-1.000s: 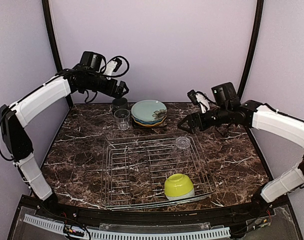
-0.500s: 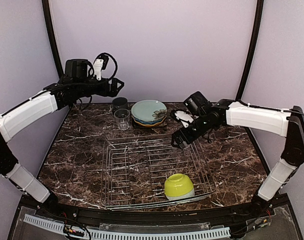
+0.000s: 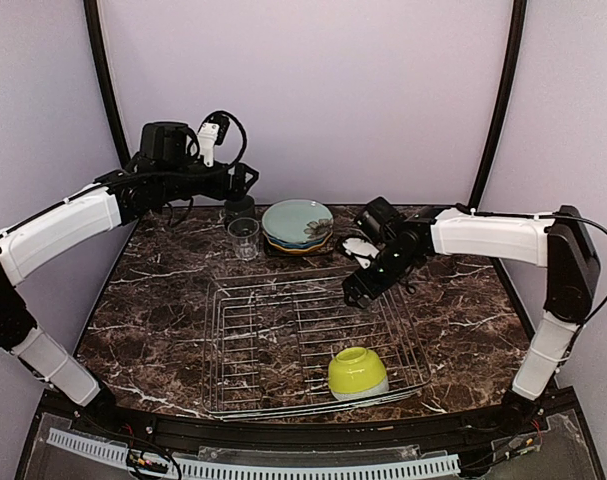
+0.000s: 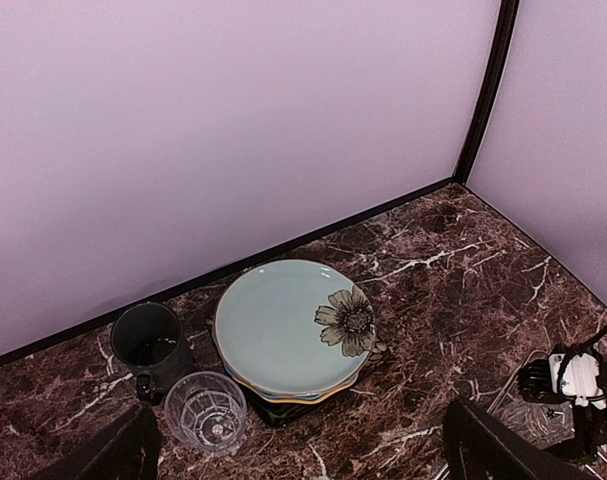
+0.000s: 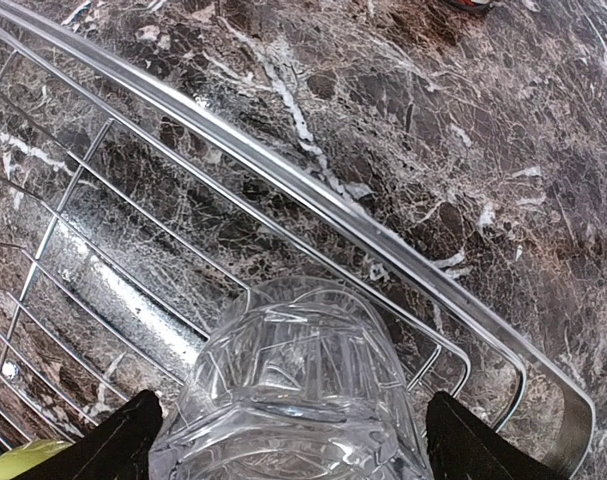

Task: Unload the mixed dishes from the dish rack
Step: Grab the cup from the dish rack, then pass from the right arm to the left

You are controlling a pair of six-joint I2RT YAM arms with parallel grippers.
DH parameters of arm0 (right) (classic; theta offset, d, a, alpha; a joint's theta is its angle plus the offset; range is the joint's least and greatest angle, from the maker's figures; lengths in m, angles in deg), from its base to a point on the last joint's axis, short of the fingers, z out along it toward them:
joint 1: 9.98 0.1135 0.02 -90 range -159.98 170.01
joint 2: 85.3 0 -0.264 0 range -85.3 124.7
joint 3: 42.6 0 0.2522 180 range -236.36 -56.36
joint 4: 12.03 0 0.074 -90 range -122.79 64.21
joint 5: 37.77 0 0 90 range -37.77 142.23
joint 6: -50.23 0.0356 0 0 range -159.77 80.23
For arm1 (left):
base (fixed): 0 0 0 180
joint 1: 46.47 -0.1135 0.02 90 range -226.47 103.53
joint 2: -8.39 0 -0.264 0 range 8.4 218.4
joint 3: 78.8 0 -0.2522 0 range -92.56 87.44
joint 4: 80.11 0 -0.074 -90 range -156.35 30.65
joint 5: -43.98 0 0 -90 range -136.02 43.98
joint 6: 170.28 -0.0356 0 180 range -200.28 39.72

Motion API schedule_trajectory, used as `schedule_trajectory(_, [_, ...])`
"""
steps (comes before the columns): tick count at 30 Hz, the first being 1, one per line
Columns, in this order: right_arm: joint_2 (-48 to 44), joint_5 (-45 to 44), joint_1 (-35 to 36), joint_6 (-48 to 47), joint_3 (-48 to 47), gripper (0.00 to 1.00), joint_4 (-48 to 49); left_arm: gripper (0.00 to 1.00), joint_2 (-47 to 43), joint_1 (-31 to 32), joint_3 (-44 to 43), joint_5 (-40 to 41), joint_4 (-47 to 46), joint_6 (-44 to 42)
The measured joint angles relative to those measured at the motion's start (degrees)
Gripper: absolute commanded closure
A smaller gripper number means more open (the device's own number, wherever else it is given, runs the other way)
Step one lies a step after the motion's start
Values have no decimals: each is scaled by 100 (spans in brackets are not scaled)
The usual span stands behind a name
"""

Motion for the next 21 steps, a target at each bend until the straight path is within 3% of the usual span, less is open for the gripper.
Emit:
schedule_trajectory(9, [59,2,0,-42,-76,37,-101,1,35,9,96,168,-160,0])
schedule_trajectory(16, [-92,122,-13,-24,-136,40,-98,1,28,9,356,149,-343,-2])
schedule_trajectory(21, [-787,485,-133,85,-133,42,160,1,-9,11,501,205,-452,-31])
